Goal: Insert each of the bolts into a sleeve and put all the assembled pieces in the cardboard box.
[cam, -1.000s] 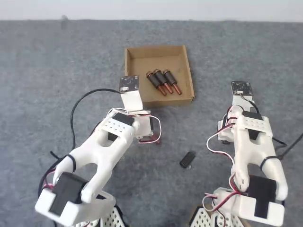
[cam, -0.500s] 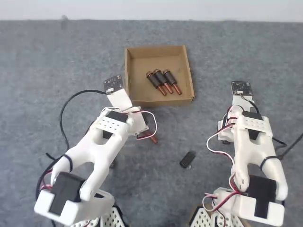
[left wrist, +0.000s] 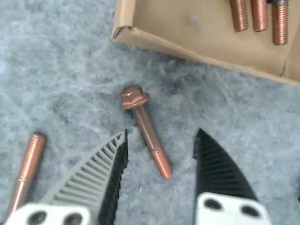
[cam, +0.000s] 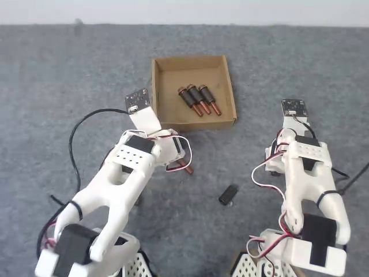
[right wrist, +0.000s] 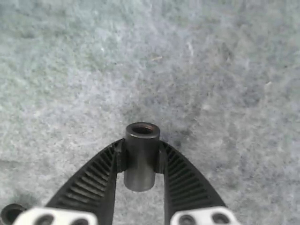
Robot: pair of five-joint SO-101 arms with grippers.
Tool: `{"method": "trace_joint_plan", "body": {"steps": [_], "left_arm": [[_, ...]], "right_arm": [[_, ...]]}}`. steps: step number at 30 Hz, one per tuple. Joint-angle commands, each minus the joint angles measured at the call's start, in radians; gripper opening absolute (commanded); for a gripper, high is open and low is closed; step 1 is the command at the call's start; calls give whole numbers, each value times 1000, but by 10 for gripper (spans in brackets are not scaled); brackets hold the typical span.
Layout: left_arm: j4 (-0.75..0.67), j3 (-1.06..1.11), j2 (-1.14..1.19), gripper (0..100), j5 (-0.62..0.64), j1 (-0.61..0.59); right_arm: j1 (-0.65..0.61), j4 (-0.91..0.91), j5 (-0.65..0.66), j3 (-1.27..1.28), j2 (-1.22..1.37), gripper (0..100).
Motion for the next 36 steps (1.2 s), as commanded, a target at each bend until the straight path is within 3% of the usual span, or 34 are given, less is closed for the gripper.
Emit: {"method": "trace_joint_plan", "body": {"steps": [1,6,19,23,32,36], "left_arm": [[-23,-27,41,213,9,3],[-34,-104,180,151,9,-3],[-38,-222,331,137,64,-29],[-37,-242,367,2,61,-25],[34,-255,368,12,58,-23],[121,-300,368,12,-72,-26]], "right_arm": [[-12,-13,12,-6,-35,7],[-12,-12,12,-6,-35,7],[-12,-12,12,-6,-36,7],[-10,-12,12,-6,-36,7],[-8,-12,12,-6,-36,7],[-8,-12,12,-6,-36,7]]}}
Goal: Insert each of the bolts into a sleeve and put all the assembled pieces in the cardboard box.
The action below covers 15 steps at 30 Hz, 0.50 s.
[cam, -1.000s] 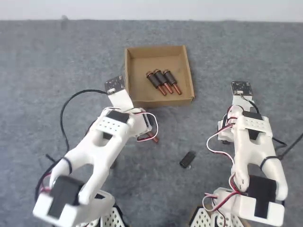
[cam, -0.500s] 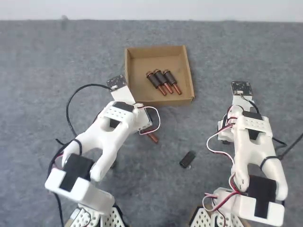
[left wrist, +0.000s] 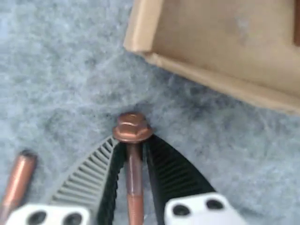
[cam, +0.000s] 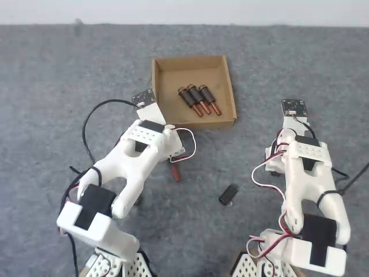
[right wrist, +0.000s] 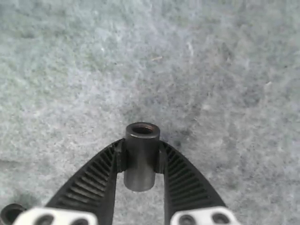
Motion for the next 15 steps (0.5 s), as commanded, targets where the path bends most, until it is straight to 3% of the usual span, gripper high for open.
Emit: {"method": "trace_joint_plan", "body": {"steps": [1,8,15], "left_arm": [[61,-62,-3,12,-157,-11],[68,-10,-100,12,-477,-14],[-109,185,-325,12,-560,-77]], "right_arm": [[-8,-12,12,-6,-36,7],[-7,-12,12,-6,-38,7],[-15,-19,11,-6,-36,7]]}}
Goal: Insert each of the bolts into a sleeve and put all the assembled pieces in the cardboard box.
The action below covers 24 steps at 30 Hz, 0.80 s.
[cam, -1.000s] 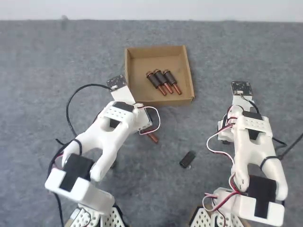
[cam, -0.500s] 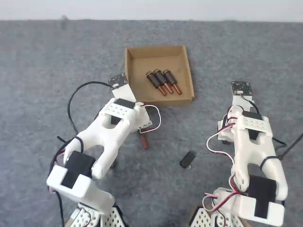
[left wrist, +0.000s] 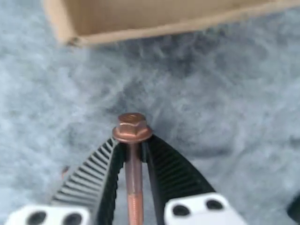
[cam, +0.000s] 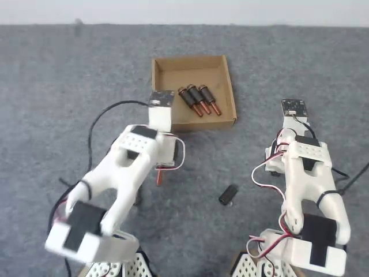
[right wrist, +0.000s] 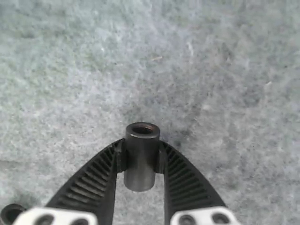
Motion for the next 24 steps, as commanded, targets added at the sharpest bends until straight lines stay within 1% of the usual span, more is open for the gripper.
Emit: {"method": "trace_joint_plan", "body": {"steps": [1,5,9,12,16,18,24], "left_arm": [[-101,59,-158,12,-20,-64],[-181,139,-204,12,-17,-143],[-196,143,-210,12,-17,-203],[-199,142,-212,12,-18,-221],[-210,143,-212,12,-18,-221],[-210,143,-212,12,-20,-222],[-210,143,-210,12,-20,-222]], "right_arm": [[-21,-22,8,-6,-36,7],[-53,-51,12,-8,-41,7],[-58,-145,12,-12,-53,7],[-77,-257,34,-12,-68,7],[-96,-404,149,-12,-93,7],[-113,-493,186,-8,-93,7],[-174,-803,187,-6,-47,7]]}}
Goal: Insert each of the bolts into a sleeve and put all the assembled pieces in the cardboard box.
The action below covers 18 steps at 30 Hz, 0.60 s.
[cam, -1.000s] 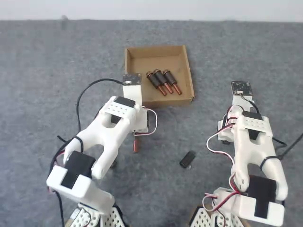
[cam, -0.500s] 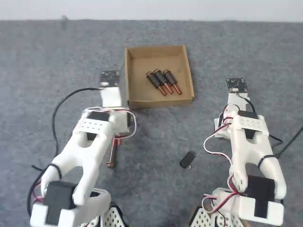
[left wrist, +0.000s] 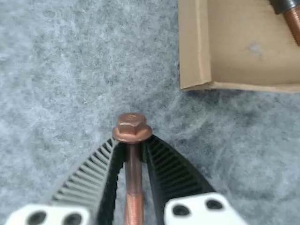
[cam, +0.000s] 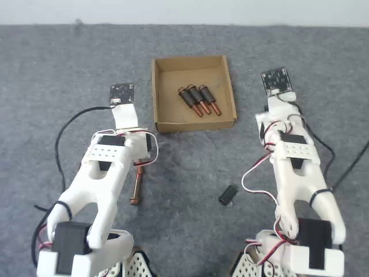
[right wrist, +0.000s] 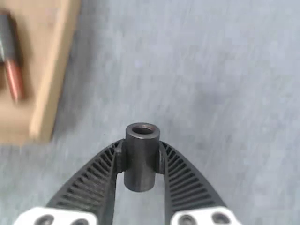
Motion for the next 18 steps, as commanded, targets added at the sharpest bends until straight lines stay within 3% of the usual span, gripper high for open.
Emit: {"method": "trace_joint_plan", "body": {"steps": [1,13,18], "left_arm": [[-25,-10,-61,12,-8,-2],[-60,-4,-55,12,-12,-2],[-60,-4,-55,12,-52,0]], "right_arm": [[-51,-205,20,-8,2,7],[-134,-897,21,-35,320,7],[-223,-1024,23,-35,423,6]]}}
